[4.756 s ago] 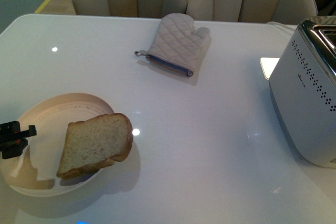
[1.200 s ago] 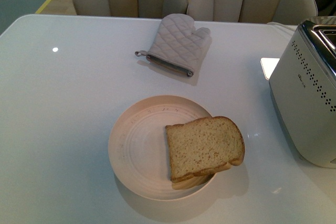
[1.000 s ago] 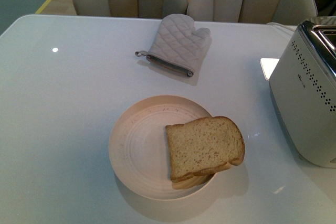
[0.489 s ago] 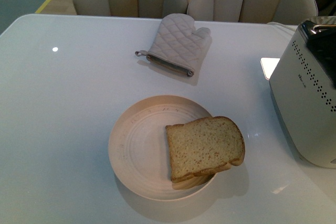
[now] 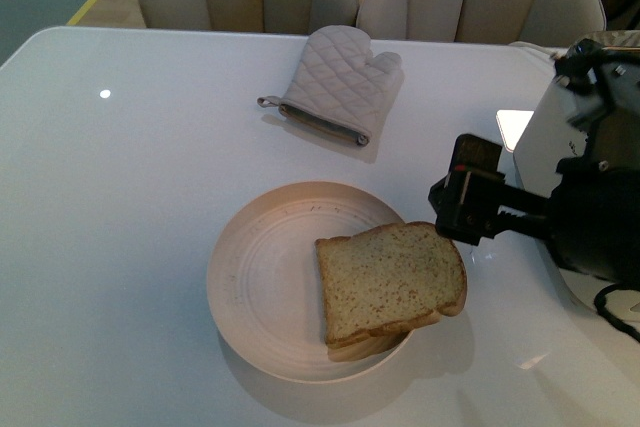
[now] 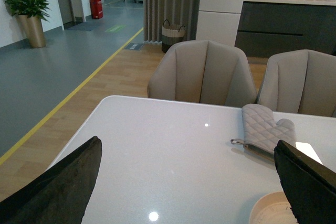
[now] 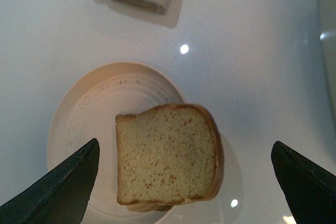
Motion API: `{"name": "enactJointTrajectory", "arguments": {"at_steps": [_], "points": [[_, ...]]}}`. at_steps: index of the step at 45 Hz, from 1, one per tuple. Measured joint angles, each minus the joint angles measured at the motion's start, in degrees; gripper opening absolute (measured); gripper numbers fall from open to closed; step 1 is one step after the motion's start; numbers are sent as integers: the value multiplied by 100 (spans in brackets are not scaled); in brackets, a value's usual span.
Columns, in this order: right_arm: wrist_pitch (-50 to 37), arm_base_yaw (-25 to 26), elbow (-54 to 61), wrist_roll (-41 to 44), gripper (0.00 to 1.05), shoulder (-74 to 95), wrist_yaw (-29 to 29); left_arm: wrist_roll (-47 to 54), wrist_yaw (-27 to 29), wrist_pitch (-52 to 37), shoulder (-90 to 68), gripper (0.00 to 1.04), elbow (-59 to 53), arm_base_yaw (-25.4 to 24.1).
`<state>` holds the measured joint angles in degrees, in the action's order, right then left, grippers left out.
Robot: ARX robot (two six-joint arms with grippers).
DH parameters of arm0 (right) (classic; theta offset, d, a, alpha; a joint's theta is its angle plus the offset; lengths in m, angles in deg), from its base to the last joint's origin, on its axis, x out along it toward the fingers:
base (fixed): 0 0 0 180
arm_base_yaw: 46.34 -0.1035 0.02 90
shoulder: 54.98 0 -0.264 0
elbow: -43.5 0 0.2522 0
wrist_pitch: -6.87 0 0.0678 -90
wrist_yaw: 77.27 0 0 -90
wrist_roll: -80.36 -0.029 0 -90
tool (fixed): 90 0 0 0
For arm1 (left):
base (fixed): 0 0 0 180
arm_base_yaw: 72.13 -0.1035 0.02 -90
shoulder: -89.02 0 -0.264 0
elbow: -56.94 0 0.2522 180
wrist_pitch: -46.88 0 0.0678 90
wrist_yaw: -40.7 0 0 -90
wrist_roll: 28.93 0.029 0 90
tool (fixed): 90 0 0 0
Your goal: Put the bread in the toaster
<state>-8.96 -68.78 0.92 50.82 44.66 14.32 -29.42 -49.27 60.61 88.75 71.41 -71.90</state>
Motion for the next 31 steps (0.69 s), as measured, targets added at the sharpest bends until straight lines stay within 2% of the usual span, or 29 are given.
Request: {"name": "enactJointTrajectory", "arguments": {"at_steps": [17,31], "points": [[-658,173,-483,-918,96,1797,-479,0,-2,0,0,98,0,0],[-710,83,-975,-1342,96,2444,-682,0,-2,0,0,98,0,0]]}}
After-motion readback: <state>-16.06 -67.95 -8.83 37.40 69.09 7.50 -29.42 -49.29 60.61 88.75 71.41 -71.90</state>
